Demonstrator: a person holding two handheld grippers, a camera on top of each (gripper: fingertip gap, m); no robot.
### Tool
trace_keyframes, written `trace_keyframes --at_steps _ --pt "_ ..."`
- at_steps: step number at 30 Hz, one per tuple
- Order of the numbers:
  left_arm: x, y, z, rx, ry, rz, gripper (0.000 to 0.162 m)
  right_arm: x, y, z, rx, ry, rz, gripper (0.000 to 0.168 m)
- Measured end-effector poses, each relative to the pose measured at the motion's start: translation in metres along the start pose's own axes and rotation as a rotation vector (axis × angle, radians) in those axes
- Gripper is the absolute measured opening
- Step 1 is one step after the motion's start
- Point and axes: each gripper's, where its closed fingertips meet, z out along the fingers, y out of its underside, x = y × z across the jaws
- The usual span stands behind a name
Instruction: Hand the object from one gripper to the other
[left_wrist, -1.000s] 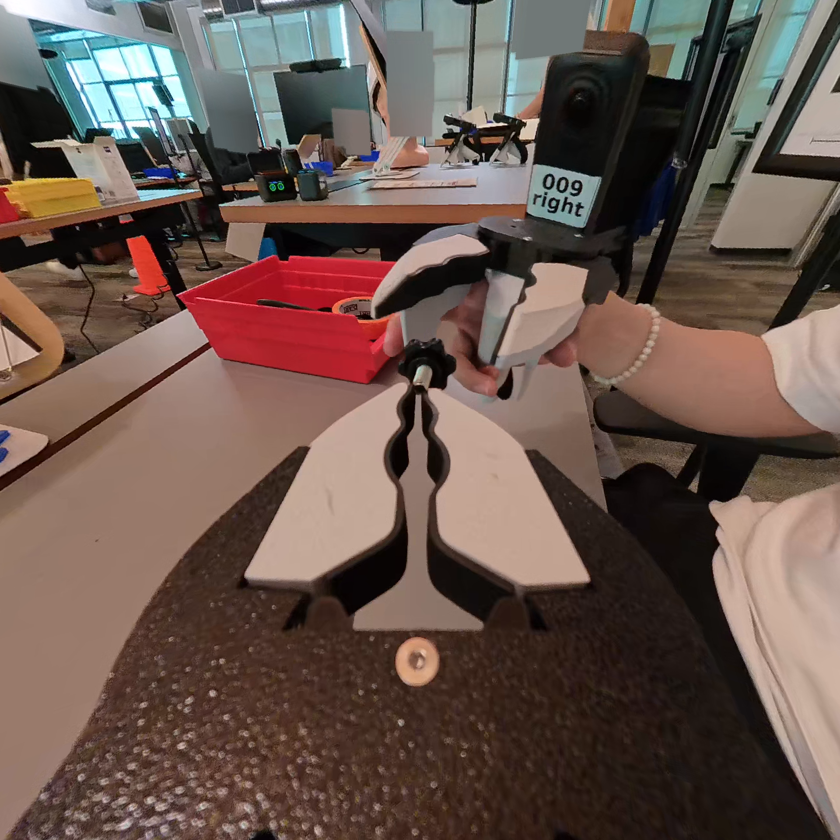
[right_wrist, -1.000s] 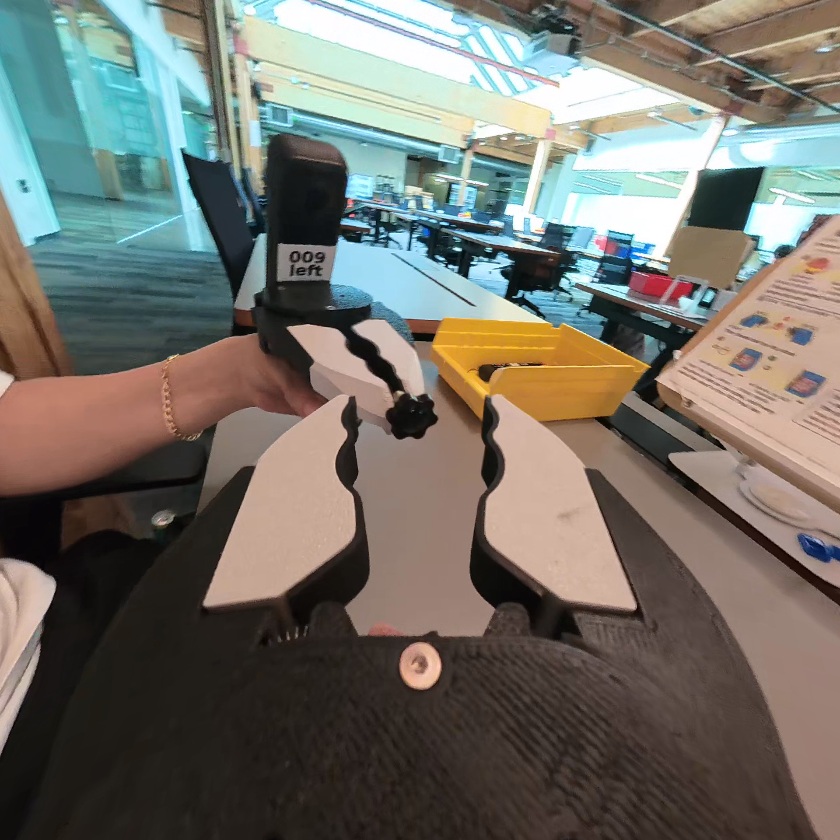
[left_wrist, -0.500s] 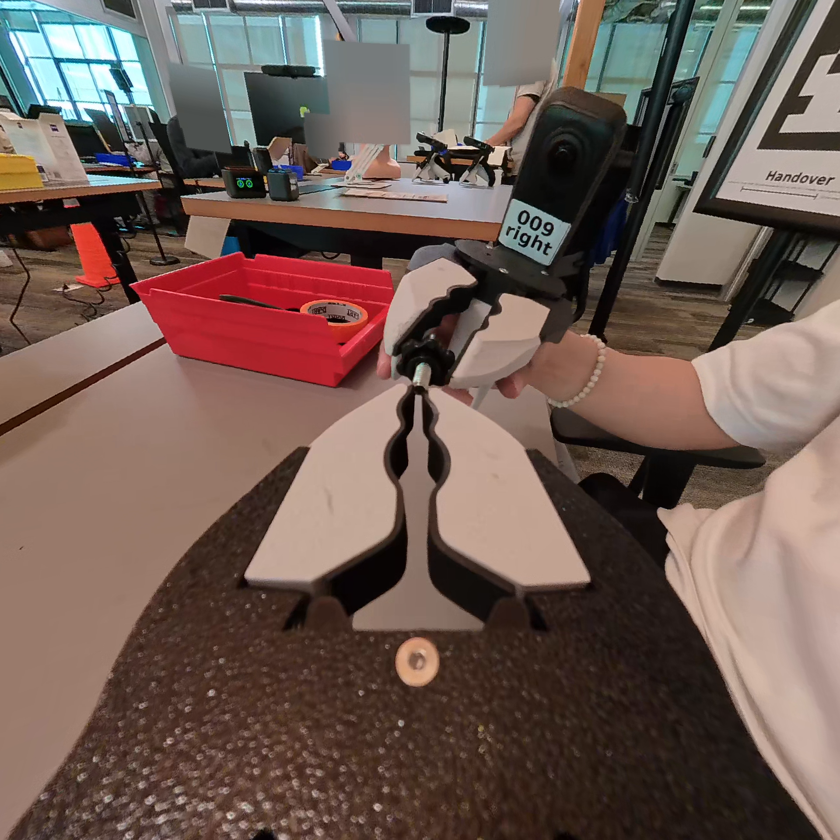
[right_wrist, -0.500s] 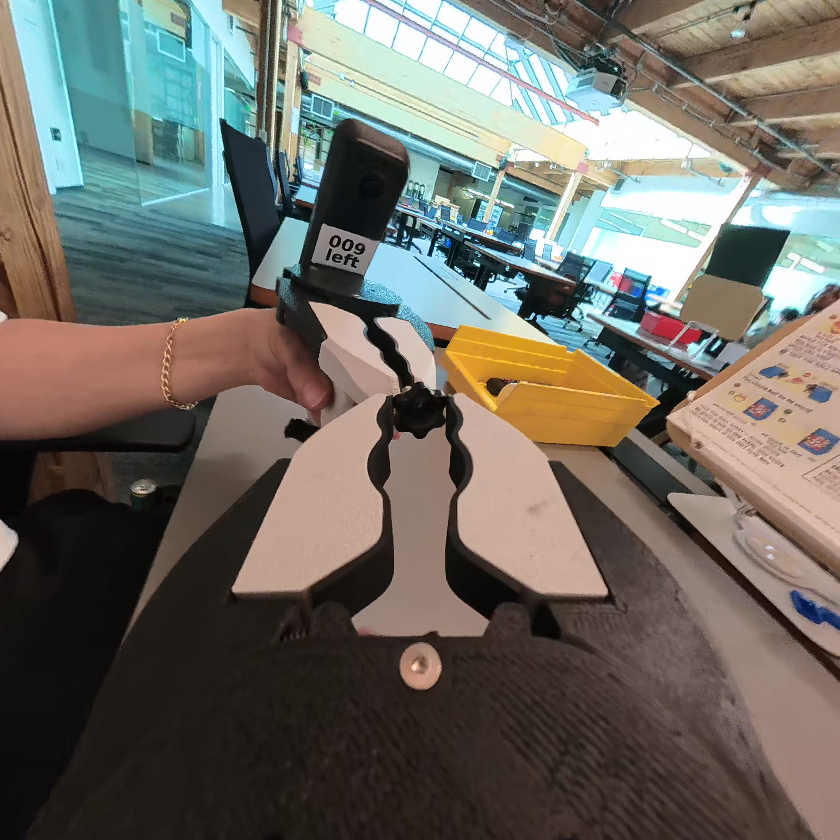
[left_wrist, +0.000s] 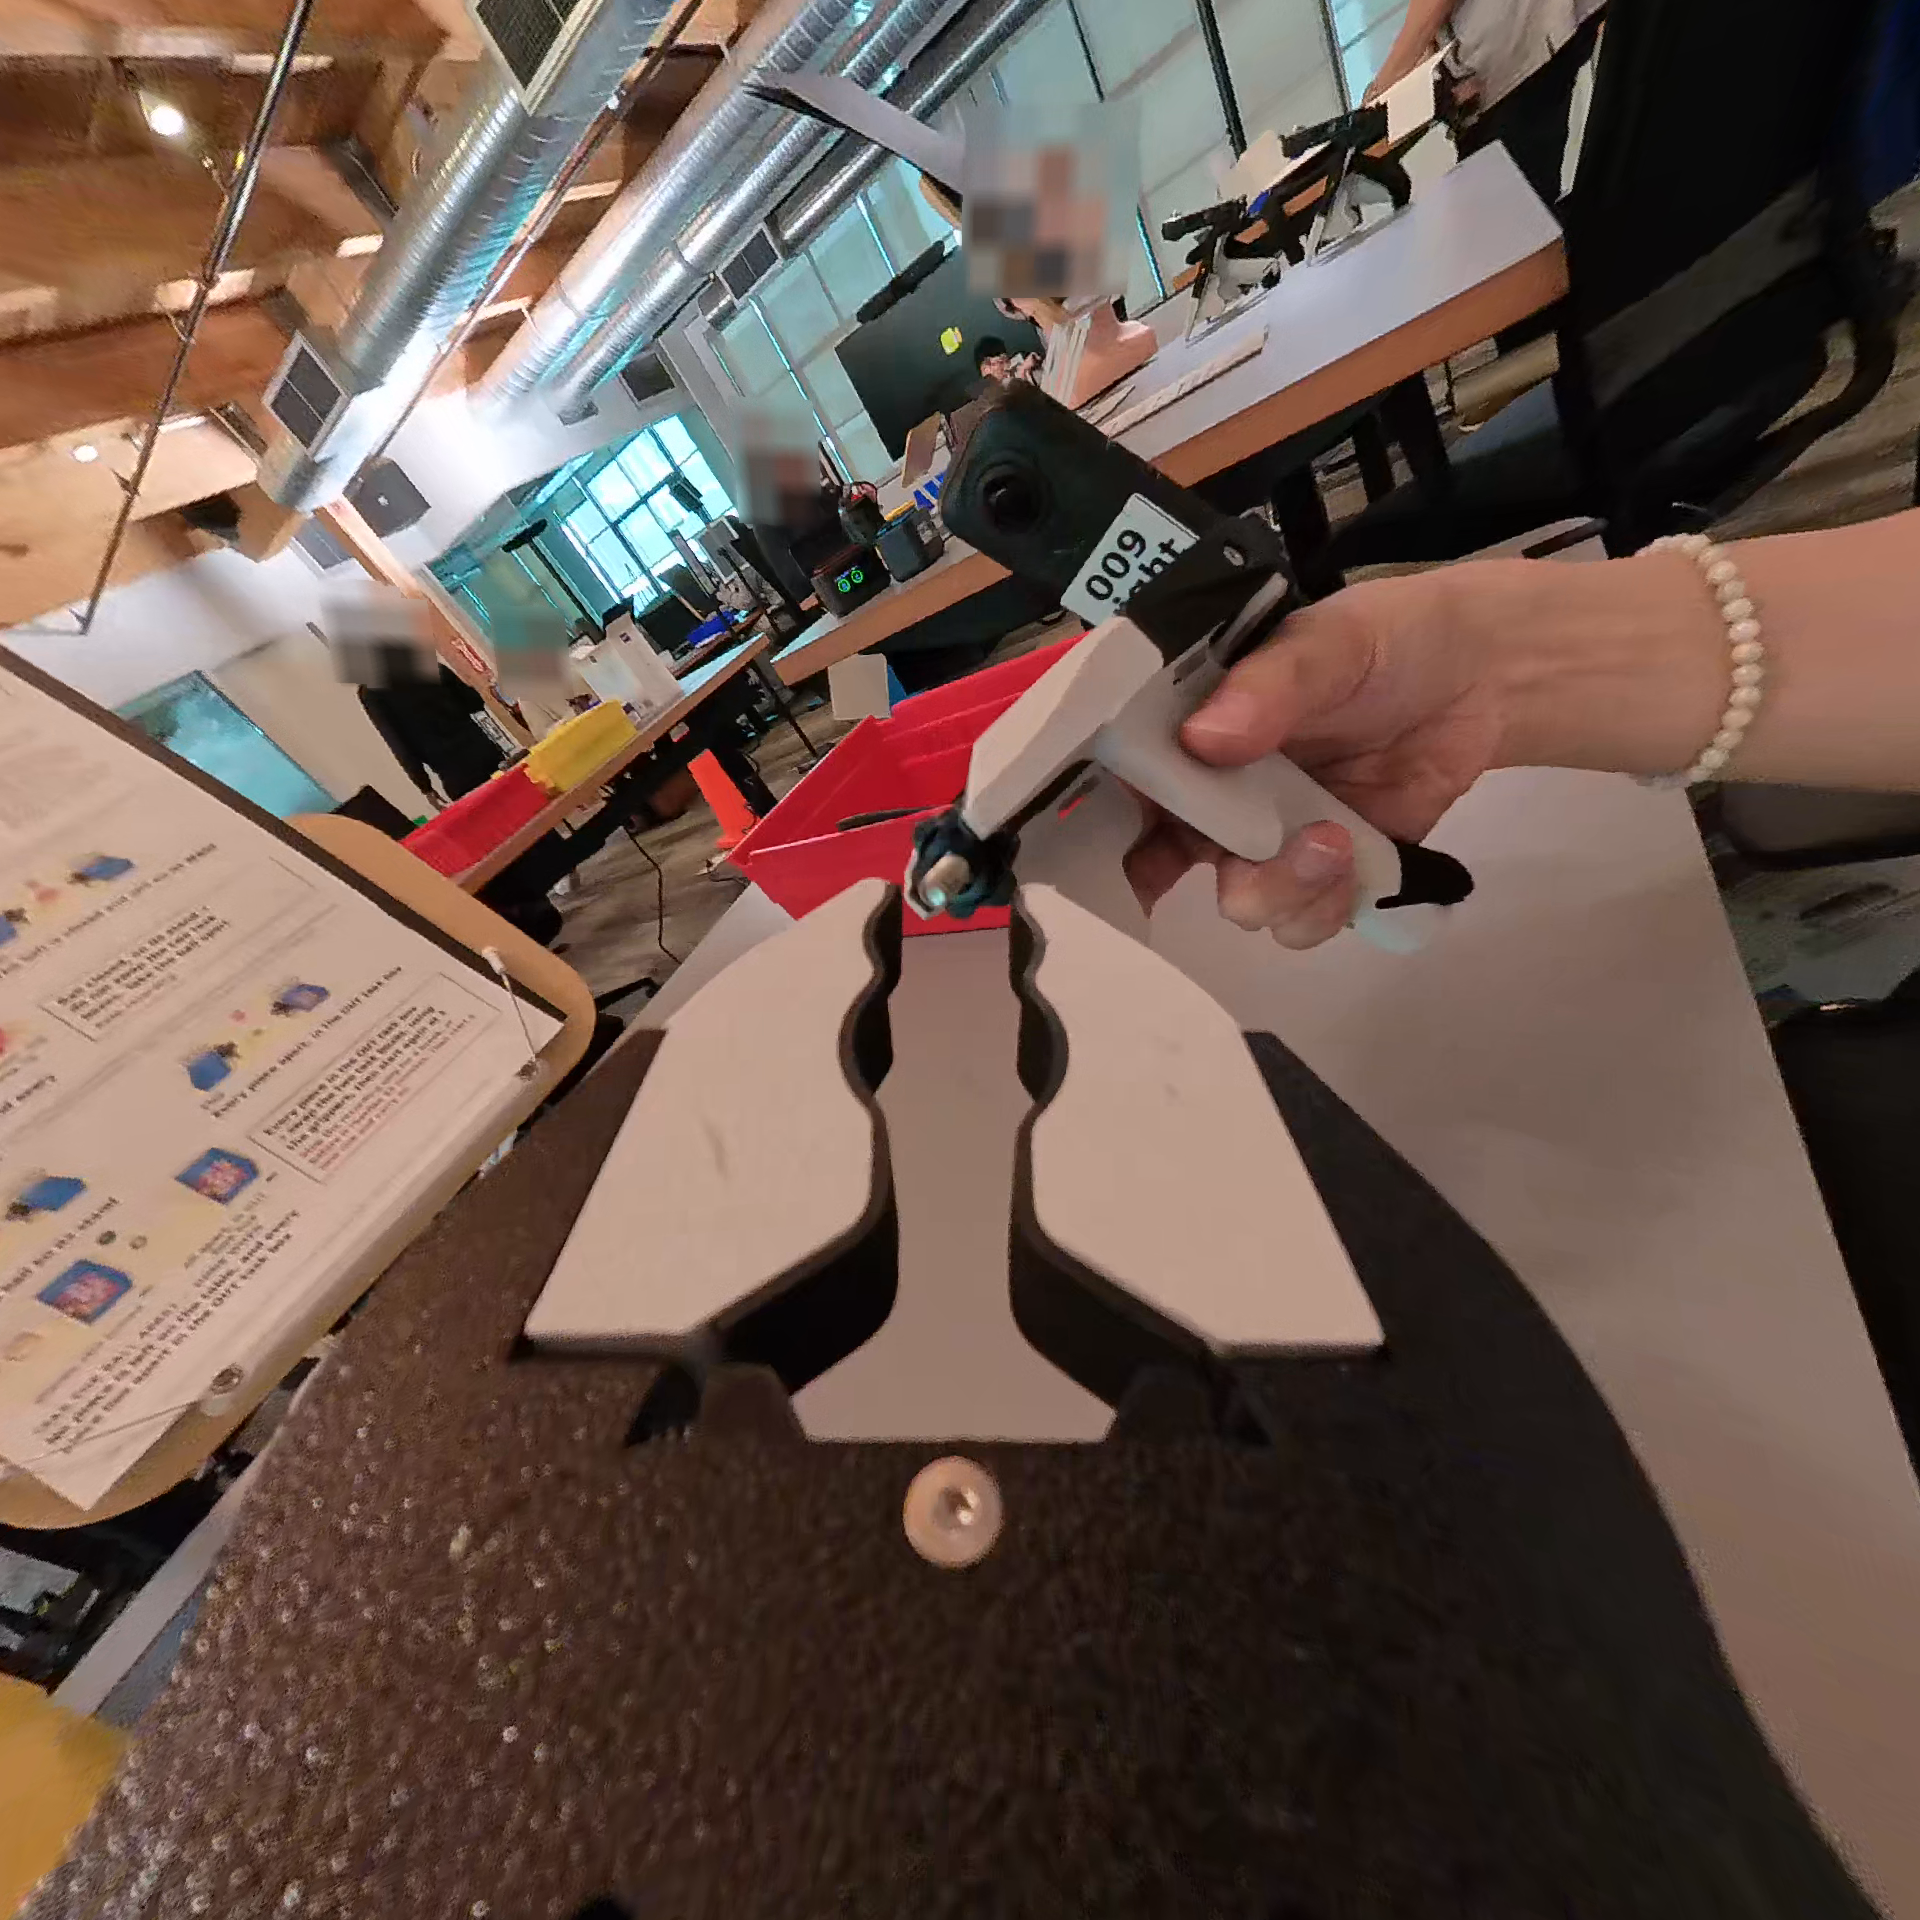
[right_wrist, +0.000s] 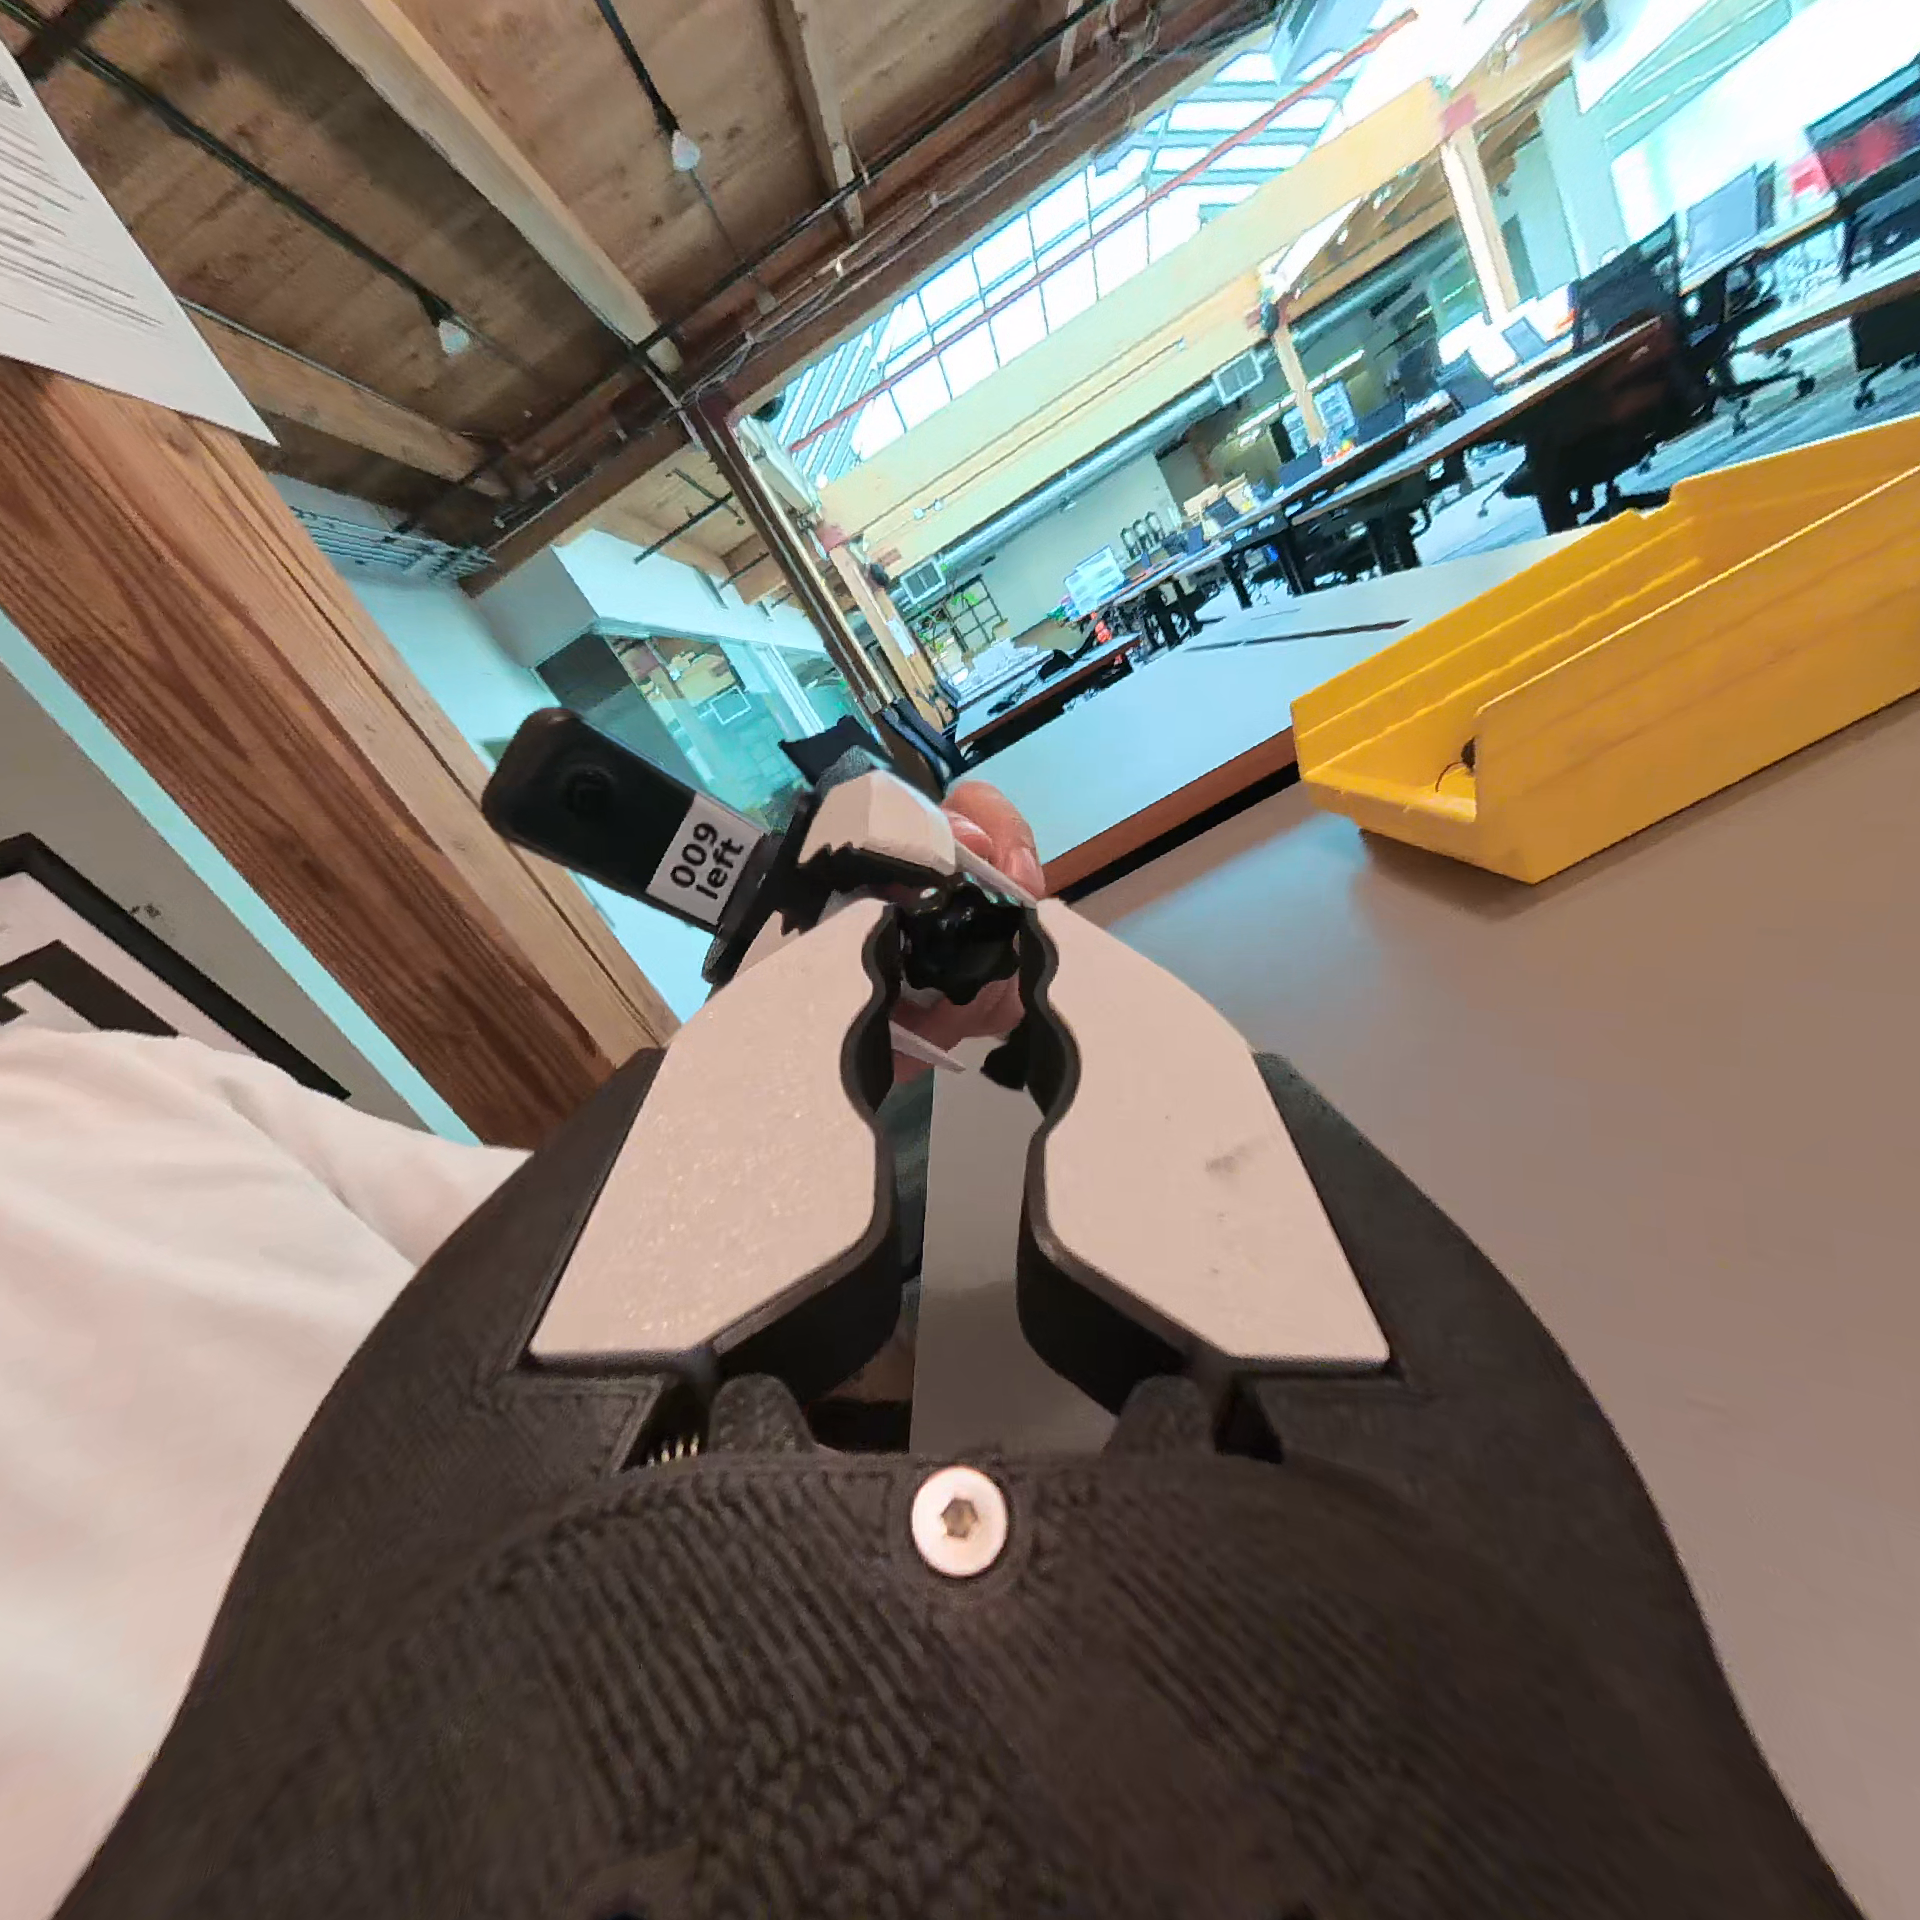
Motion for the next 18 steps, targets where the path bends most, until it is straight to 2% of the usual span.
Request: trace_keyframes --at_steps 2,7,14,18 --pt "0.001 -0.001 0.000 0.008 -0.002 0.010 0.019 -0.001 0.006 0.001 -0.043 -0.003 -0.008 0.021" --pt "0.005 -0.001 0.000 0.028 0.040 -0.022 0.007 -0.005 0.011 0.004 -0.061 -0.029 0.002 0.021" --pt "0.003 -0.002 0.000 0.053 0.078 -0.154 0.000 -0.002 0.012 0.005 -0.068 -0.007 -0.040 0.021" --pt "-0.006 -0.008 -0.001 0.077 0.043 -0.280 0.000 0.006 0.016 0.003 -0.112 0.083 -0.247 0.021"
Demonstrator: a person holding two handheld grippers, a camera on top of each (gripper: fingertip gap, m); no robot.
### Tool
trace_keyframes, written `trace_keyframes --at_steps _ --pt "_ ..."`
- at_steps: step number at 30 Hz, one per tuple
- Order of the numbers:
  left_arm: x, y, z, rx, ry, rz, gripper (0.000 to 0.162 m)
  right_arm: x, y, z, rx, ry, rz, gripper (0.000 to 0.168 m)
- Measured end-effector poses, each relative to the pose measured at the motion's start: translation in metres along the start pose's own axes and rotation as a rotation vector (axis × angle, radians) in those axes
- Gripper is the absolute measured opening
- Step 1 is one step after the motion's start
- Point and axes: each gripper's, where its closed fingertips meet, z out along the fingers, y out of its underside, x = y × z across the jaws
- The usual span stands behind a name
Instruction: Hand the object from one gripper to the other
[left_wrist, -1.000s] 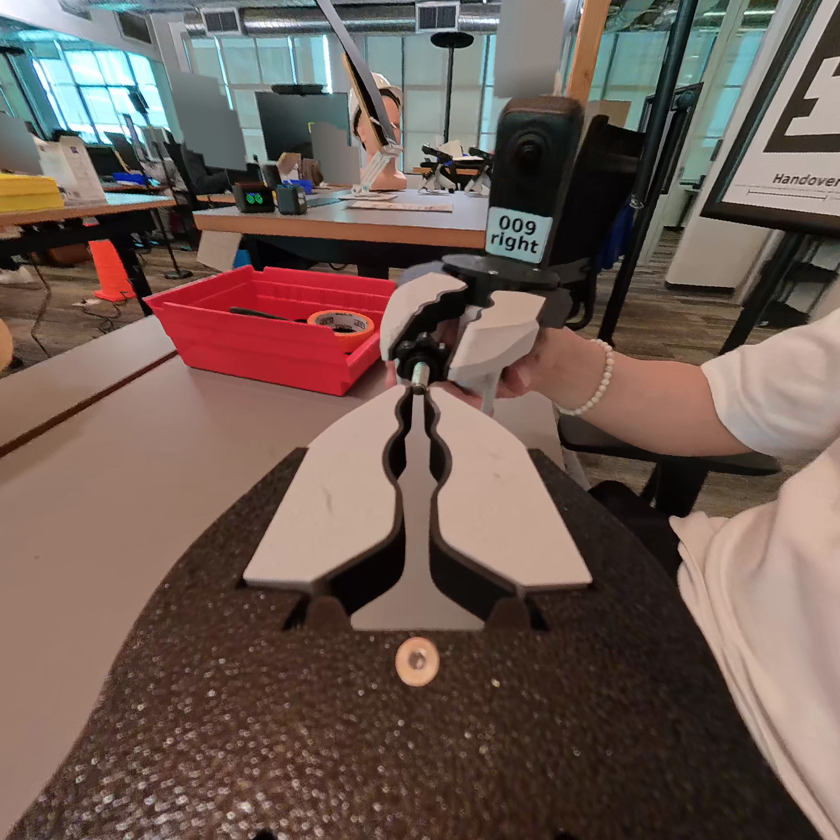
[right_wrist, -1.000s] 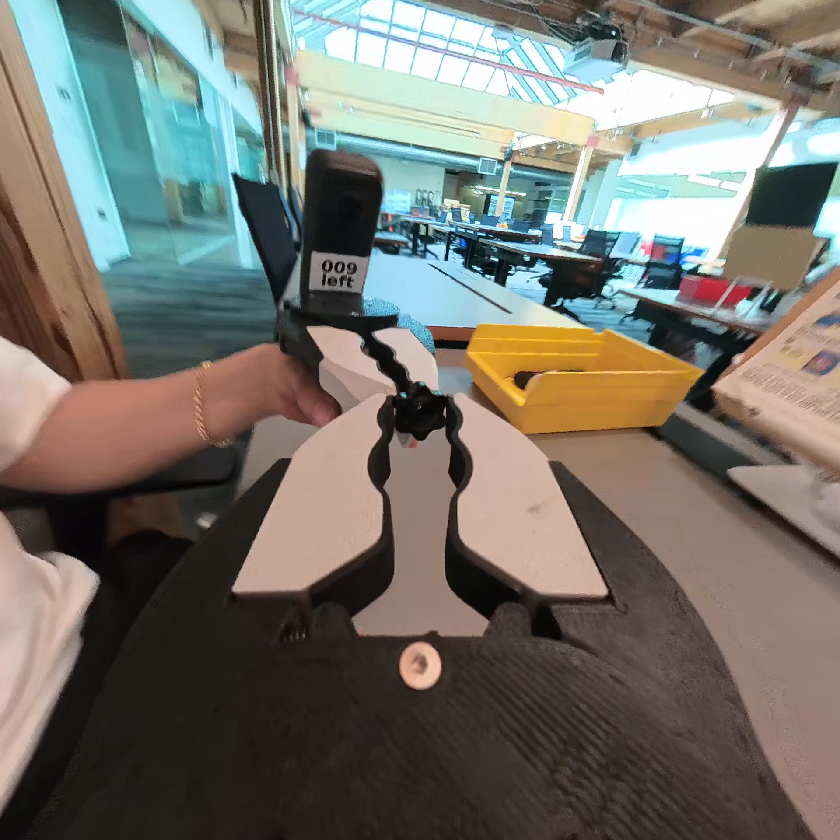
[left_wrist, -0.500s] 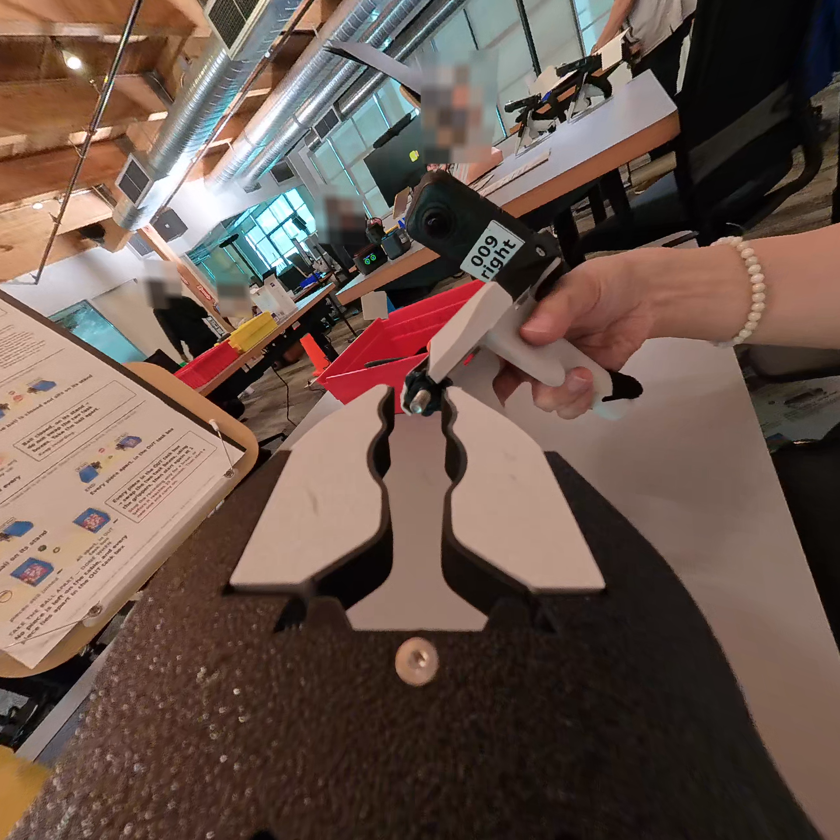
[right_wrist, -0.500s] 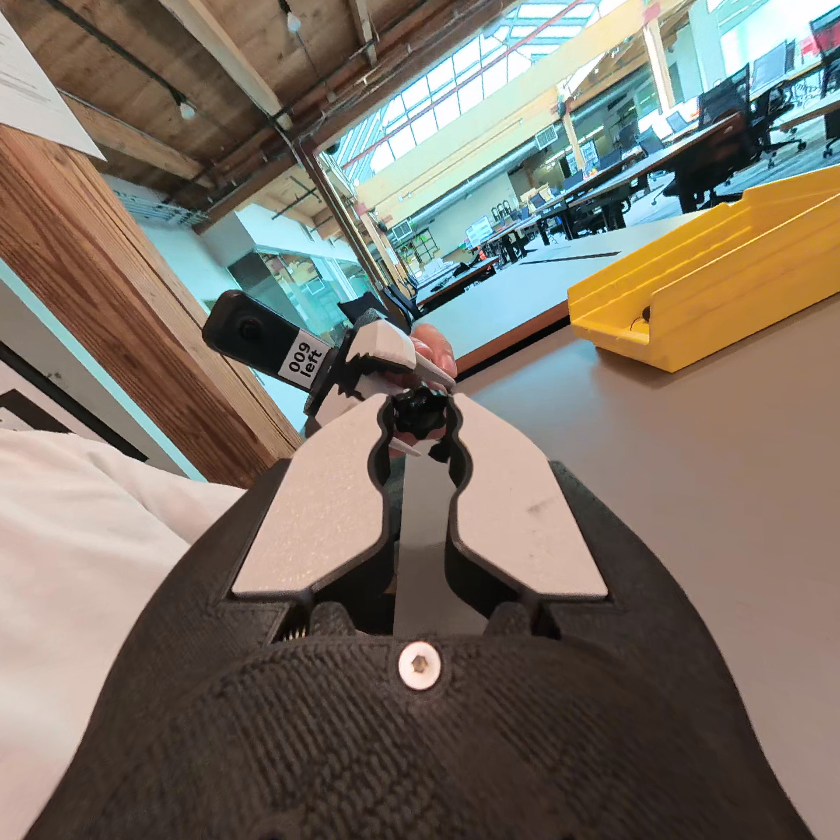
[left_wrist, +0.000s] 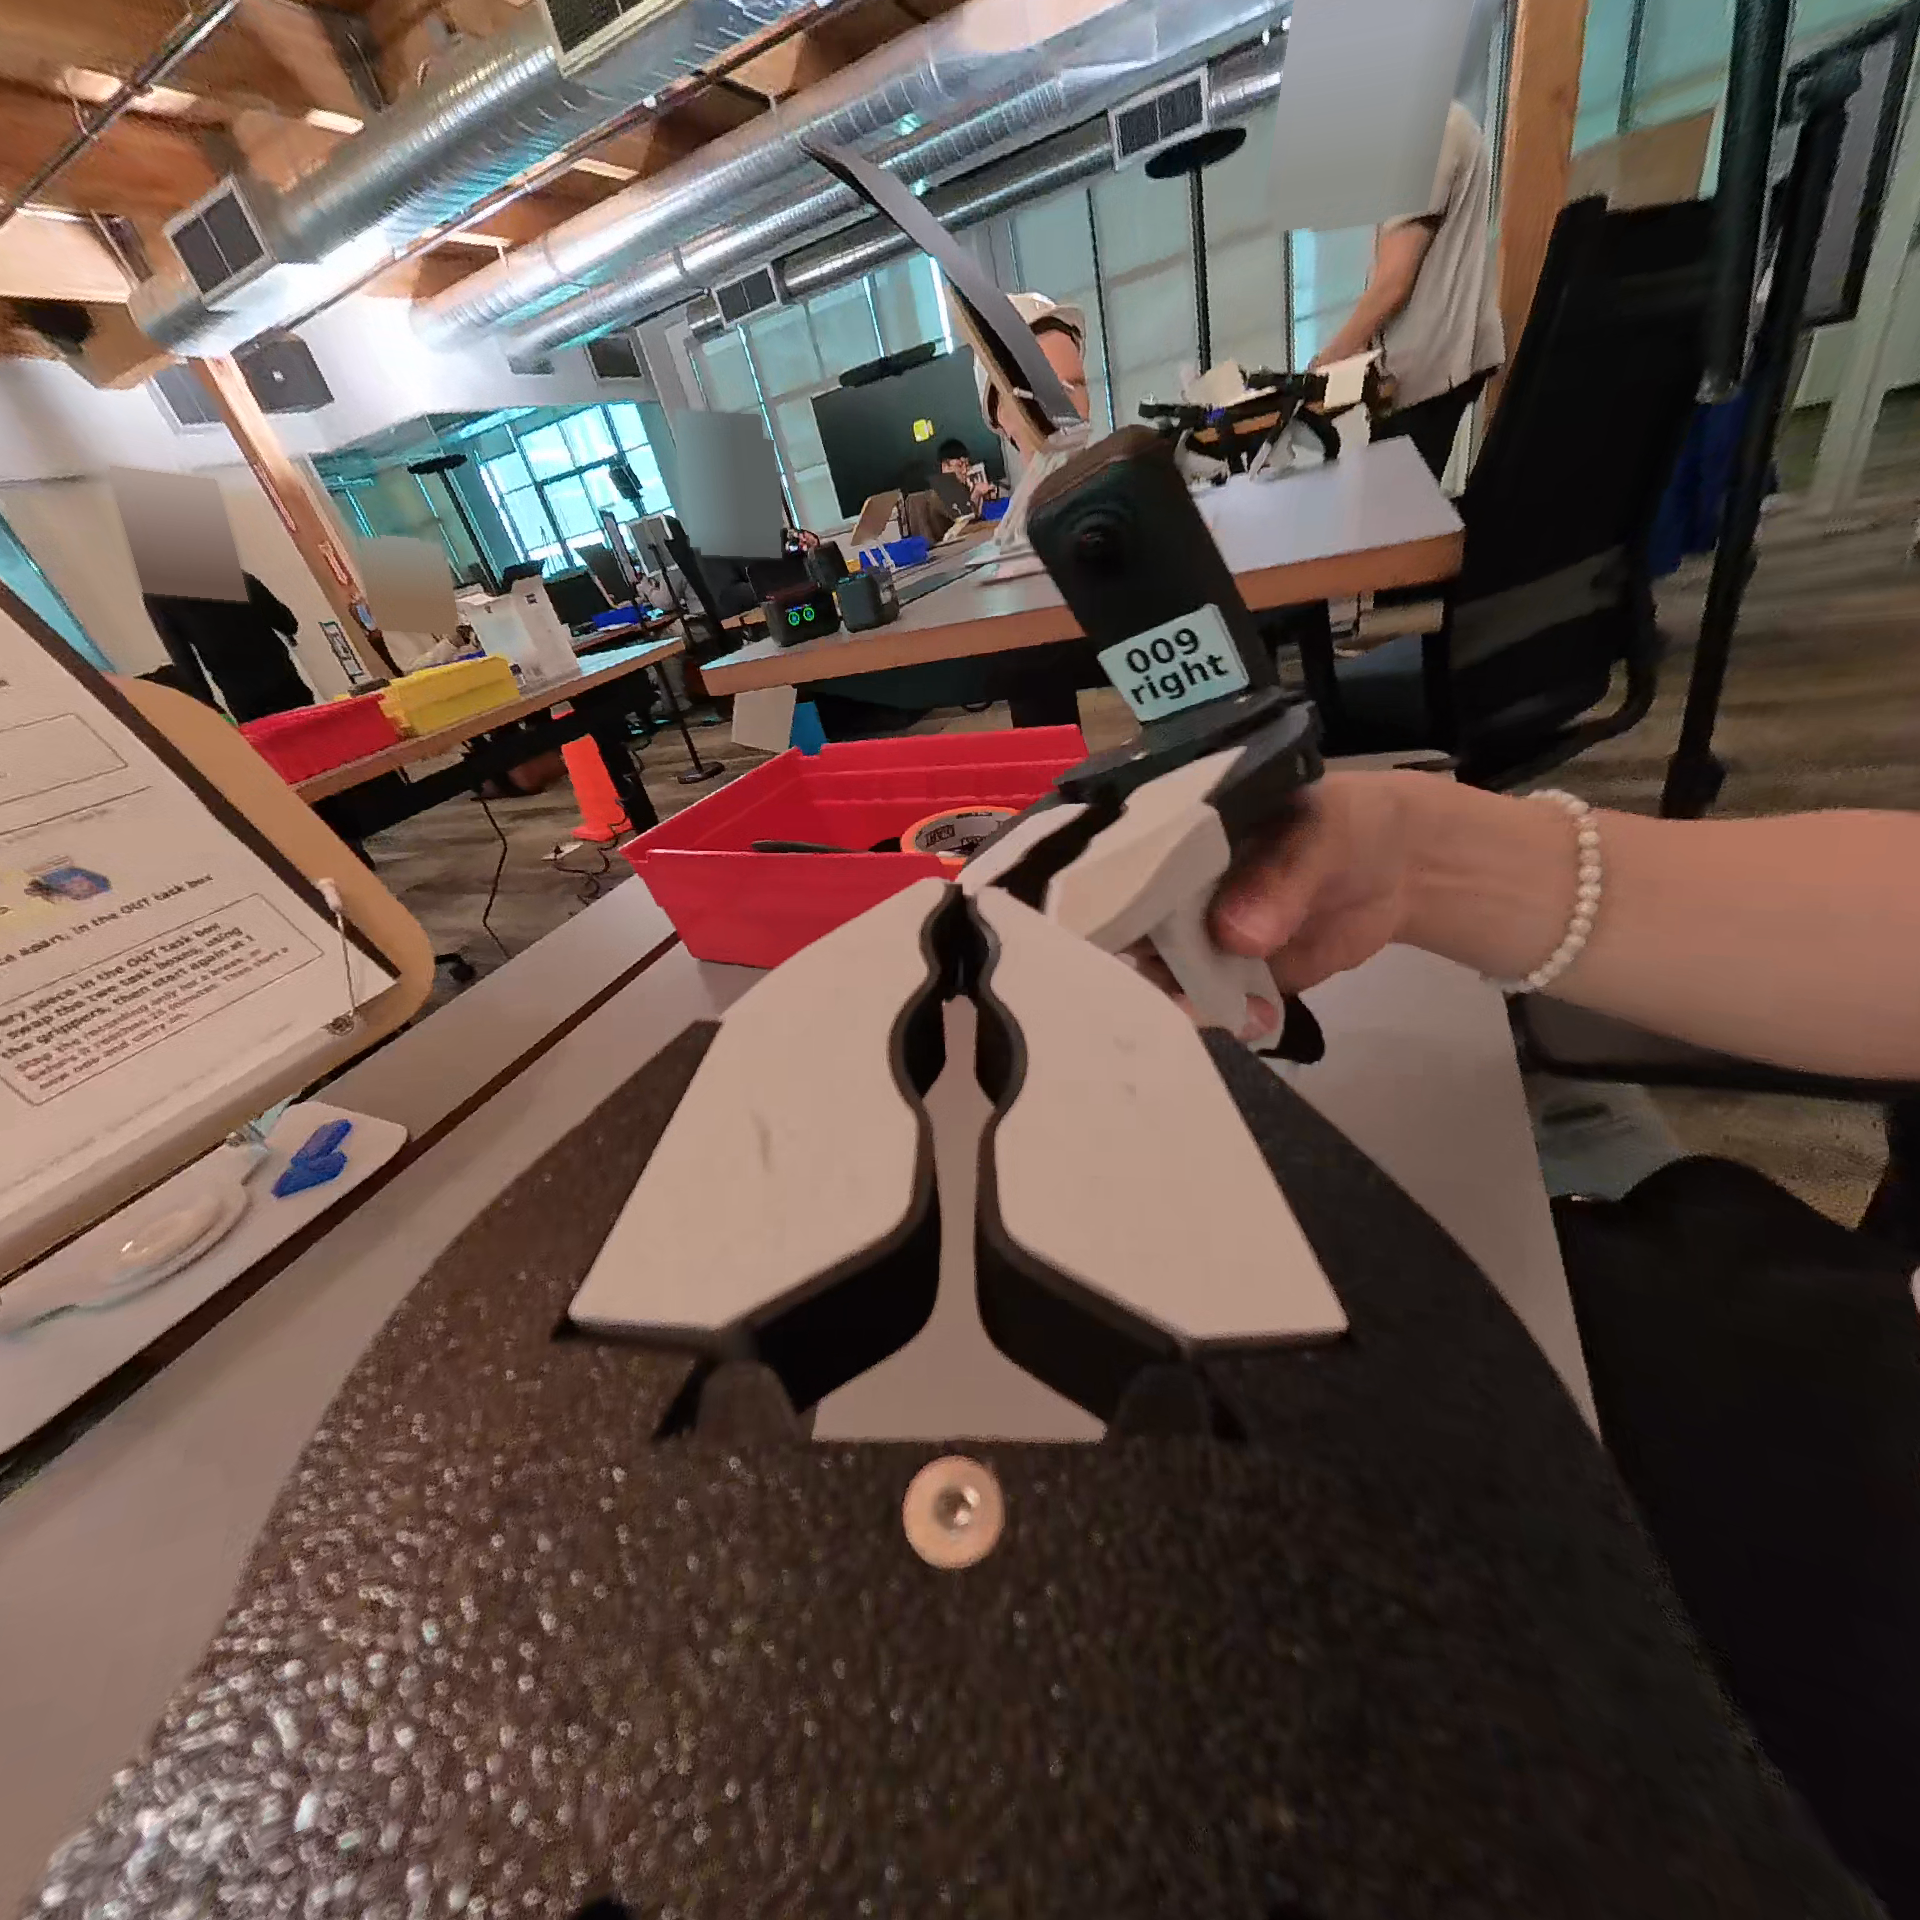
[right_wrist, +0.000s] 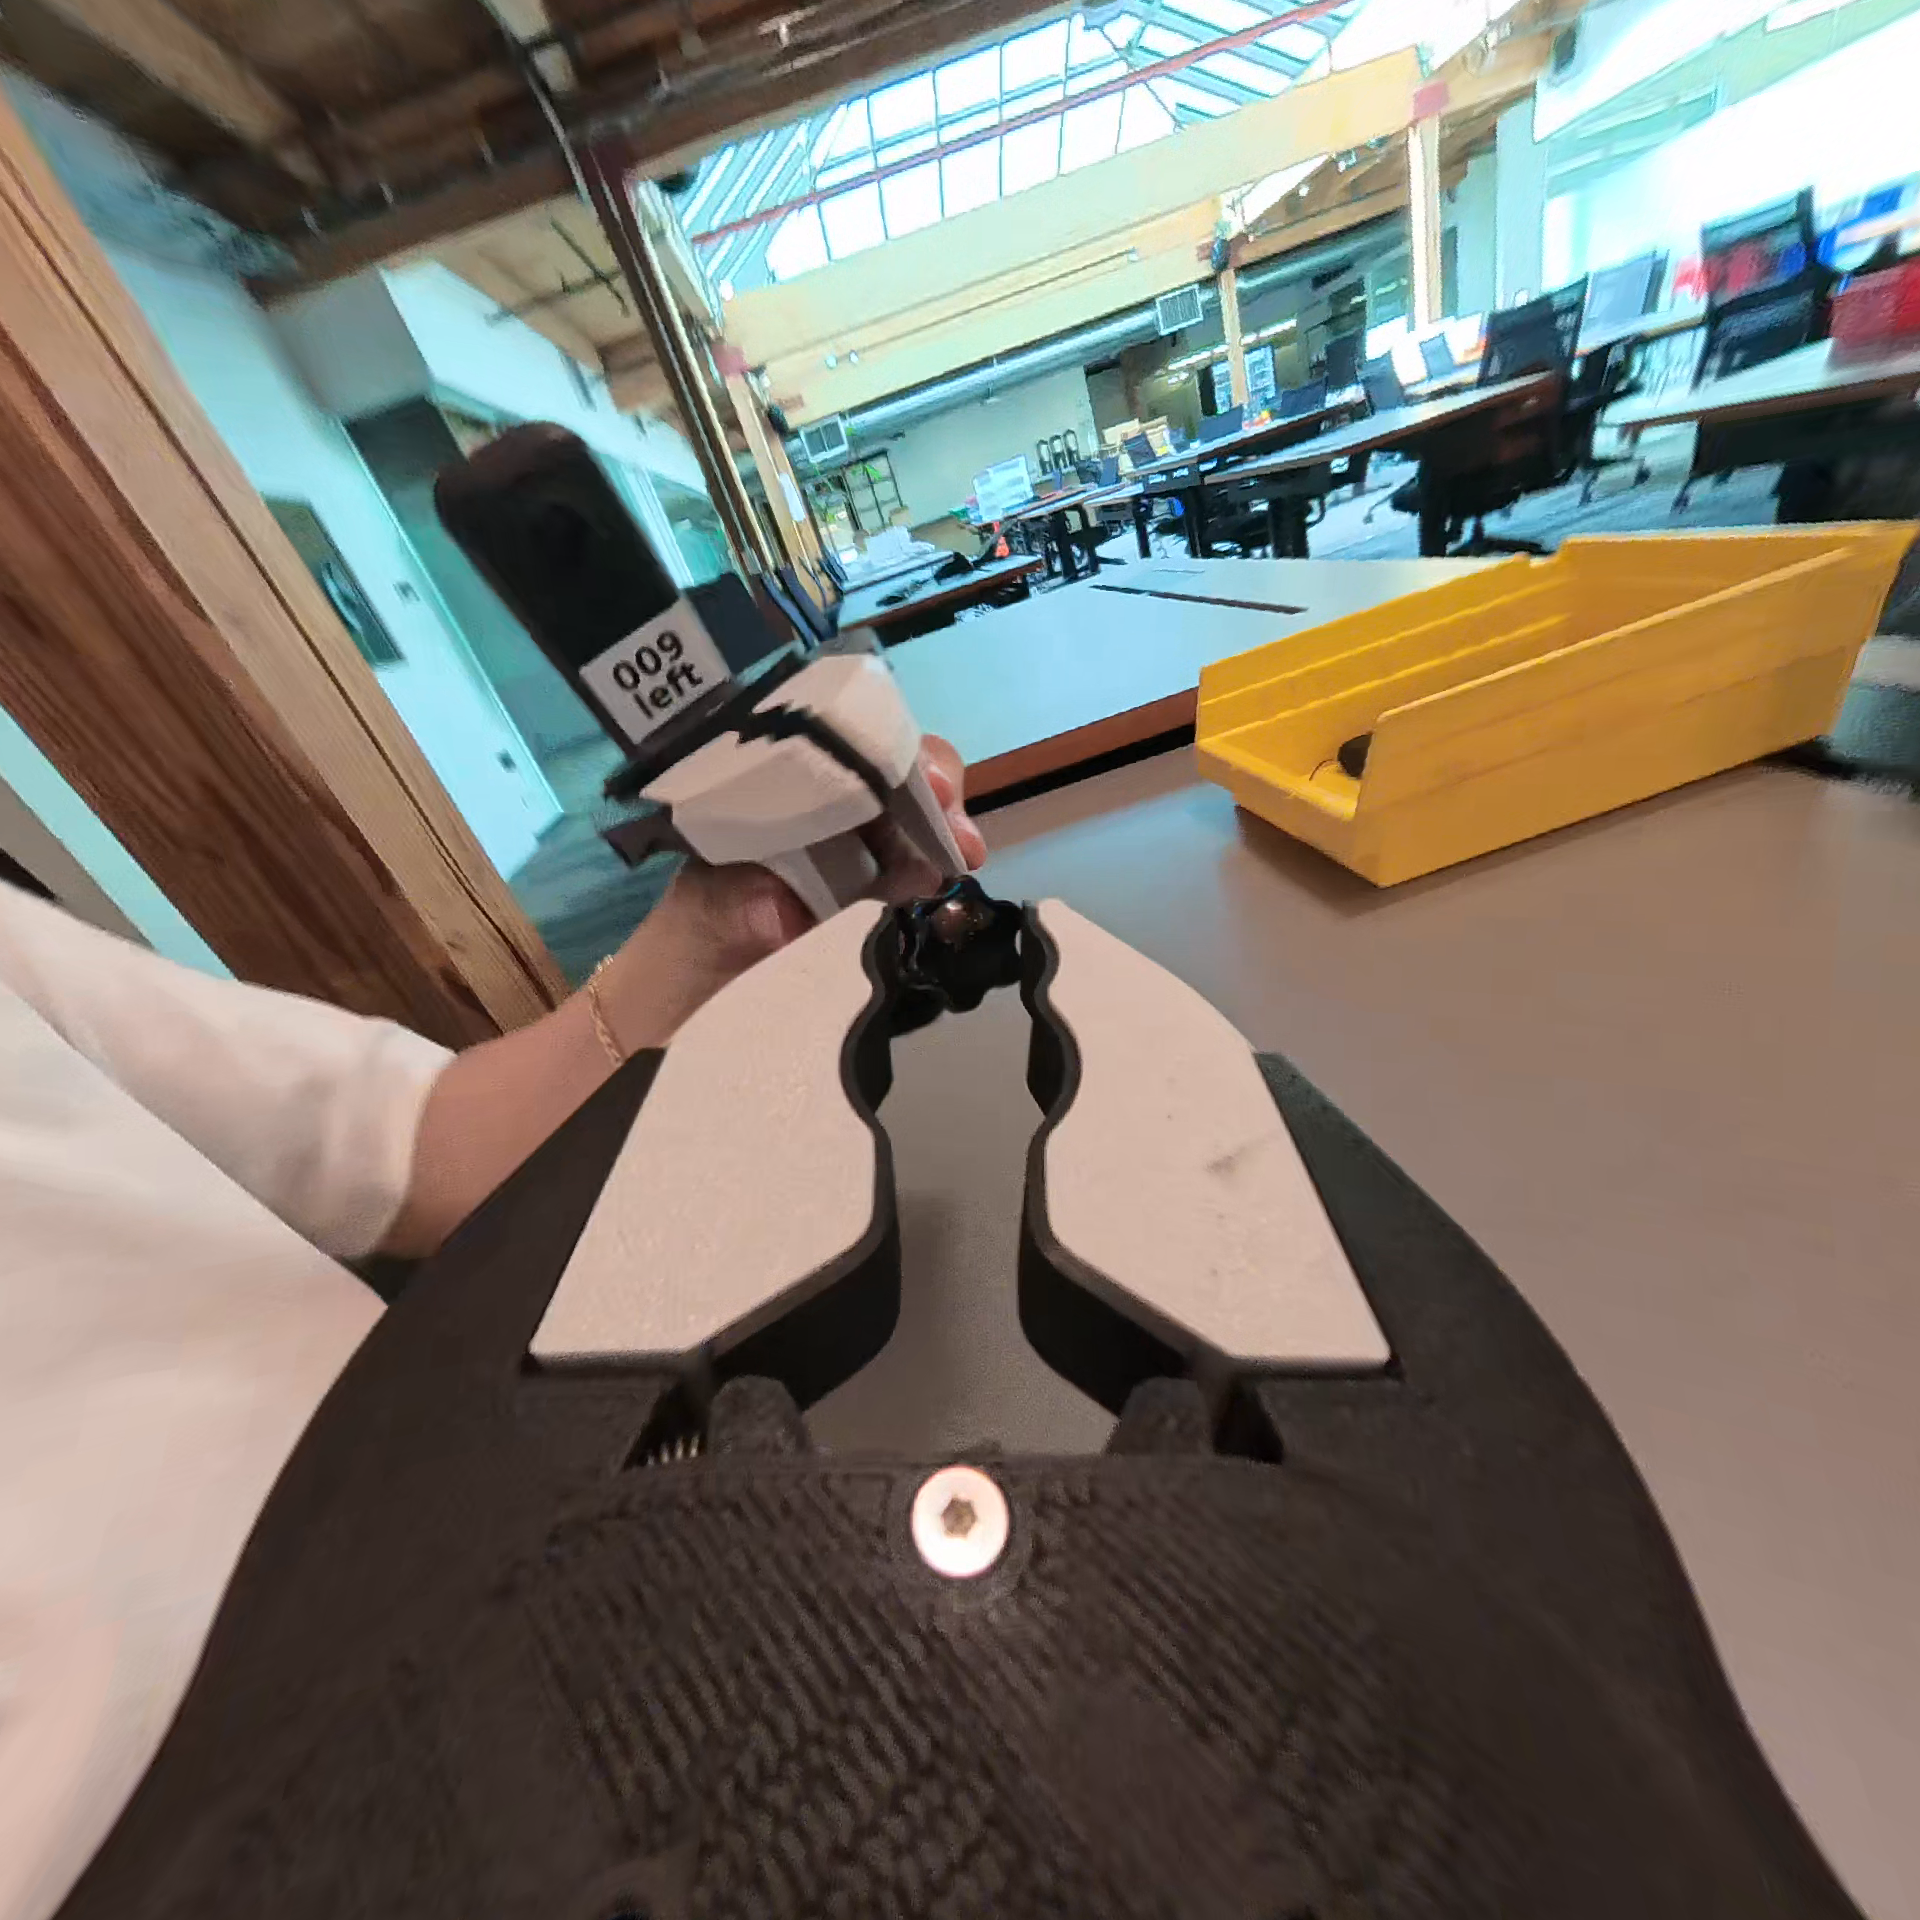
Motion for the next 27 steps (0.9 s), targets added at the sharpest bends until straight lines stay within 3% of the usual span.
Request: trace_keyframes --at_steps 5,7,10,15,18,19,27 --pt "0.005 -0.002 -0.005 0.019 0.035 0.064 0.000 -0.003 -0.007 0.002 0.003 0.023 0.008 0.021" --pt "0.011 0.002 -0.007 0.007 0.059 0.145 0.019 -0.005 -0.011 -0.001 0.032 -0.024 0.099 0.021" --pt "0.013 0.010 -0.006 -0.037 0.059 0.219 0.025 -0.013 -0.015 -0.004 0.070 -0.142 0.276 0.021" --pt "0.014 0.013 0.001 -0.052 0.028 0.265 0.017 -0.012 -0.019 -0.002 0.131 -0.176 0.370 0.021" --pt "0.013 0.012 0.004 -0.040 -0.002 0.285 0.016 -0.011 -0.015 0.000 0.111 -0.154 0.344 0.021" --pt "0.011 0.012 0.004 -0.041 -0.019 0.293 0.007 -0.011 -0.015 0.000 0.108 -0.154 0.340 0.021" --pt "0.009 0.011 0.006 -0.042 -0.023 0.211 0.005 -0.010 -0.016 -0.003 0.100 -0.123 0.244 0.021"
